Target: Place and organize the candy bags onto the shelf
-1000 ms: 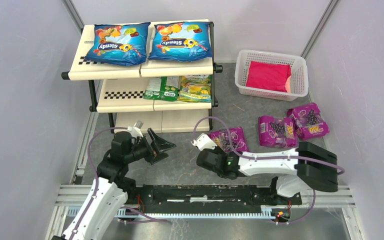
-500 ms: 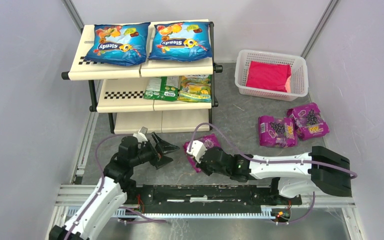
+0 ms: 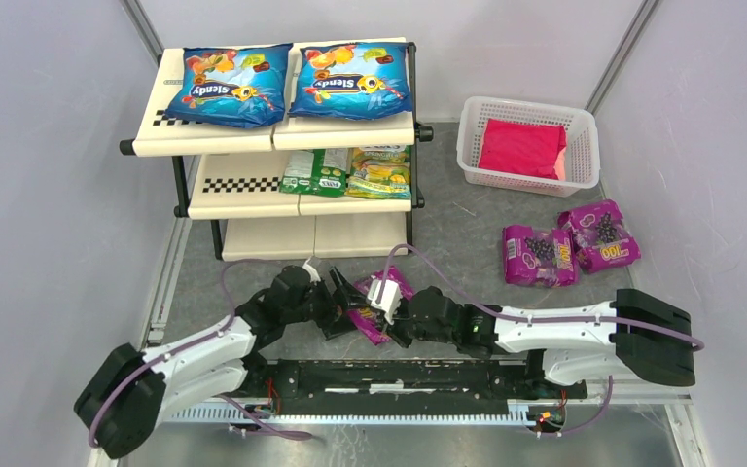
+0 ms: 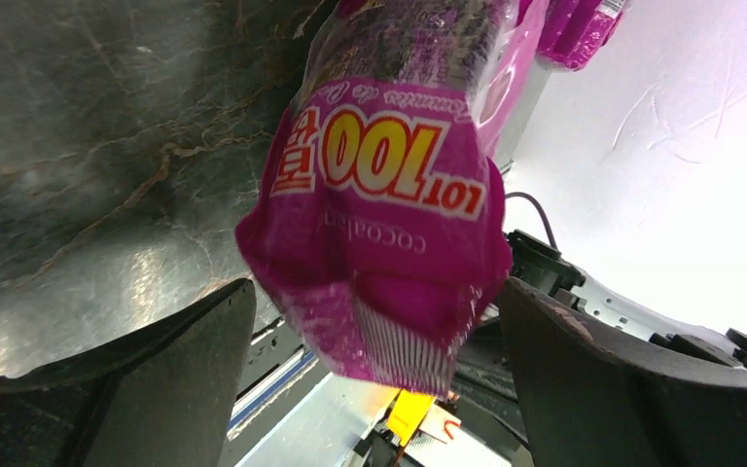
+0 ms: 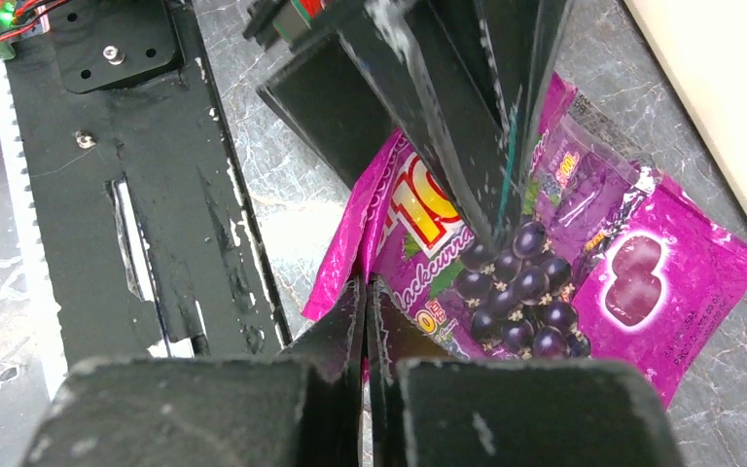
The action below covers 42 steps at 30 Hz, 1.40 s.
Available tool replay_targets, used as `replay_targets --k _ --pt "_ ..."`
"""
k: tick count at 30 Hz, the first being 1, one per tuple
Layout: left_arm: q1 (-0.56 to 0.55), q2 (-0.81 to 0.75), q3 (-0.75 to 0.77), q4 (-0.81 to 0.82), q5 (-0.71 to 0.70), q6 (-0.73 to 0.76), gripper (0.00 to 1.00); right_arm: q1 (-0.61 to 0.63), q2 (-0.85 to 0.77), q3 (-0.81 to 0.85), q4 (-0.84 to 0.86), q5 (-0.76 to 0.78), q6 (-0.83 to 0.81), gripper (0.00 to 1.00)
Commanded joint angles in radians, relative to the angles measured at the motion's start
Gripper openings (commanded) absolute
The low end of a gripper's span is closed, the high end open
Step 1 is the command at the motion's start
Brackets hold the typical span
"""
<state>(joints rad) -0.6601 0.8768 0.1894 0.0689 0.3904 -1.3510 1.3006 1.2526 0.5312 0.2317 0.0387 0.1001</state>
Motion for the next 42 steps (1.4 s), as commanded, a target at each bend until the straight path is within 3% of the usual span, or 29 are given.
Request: replay_targets --k 1,4,10,12,14,18,23,26,31,35,42 --pt "-0.093 0.081 -0.008 0.211 -0.117 -0.107 1.00 0.002 -0.053 -0.024 0.130 -0.020 0.017 0.00" --pt "-0.135 0.132 -0.027 0.309 -0.165 -0.156 0.96 0.003 -0.063 -0.046 0.152 -0.008 0.032 0.00" --pt "-0.190 0.168 -0.037 0.392 -0.279 -0.206 0.76 0.002 -0.089 -0.087 0.181 0.036 0.059 0.00" --pt "-0.193 0.163 -0.040 0.393 -0.314 -0.218 0.74 0.003 -0.105 -0.099 0.179 0.059 0.062 0.01" --pt "-0.194 0.166 -0.041 0.395 -0.336 -0.232 0.68 0.003 -0.119 -0.109 0.178 0.073 0.065 0.12" --pt "-0.195 0.177 -0.045 0.417 -0.366 -0.251 0.53 0.002 -0.136 -0.113 0.162 0.068 0.064 0.24" --pt "-0.196 0.128 -0.083 0.423 -0.418 -0.297 0.48 0.003 -0.205 -0.051 -0.006 0.161 0.063 0.57" --pt "-0.195 0.058 -0.123 0.463 -0.441 -0.334 0.48 0.002 -0.287 -0.029 -0.095 0.241 0.040 0.71" --pt "-0.194 -0.121 -0.148 0.434 -0.506 -0.370 0.45 0.000 -0.451 -0.025 -0.194 0.355 0.020 0.83" --pt "-0.194 -0.287 -0.133 0.302 -0.586 -0.384 0.44 -0.001 -0.580 -0.032 -0.230 0.406 0.019 0.87" --pt "-0.185 -0.449 -0.174 0.289 -0.714 -0.421 0.40 0.000 -0.707 -0.053 -0.301 0.454 -0.011 0.89"
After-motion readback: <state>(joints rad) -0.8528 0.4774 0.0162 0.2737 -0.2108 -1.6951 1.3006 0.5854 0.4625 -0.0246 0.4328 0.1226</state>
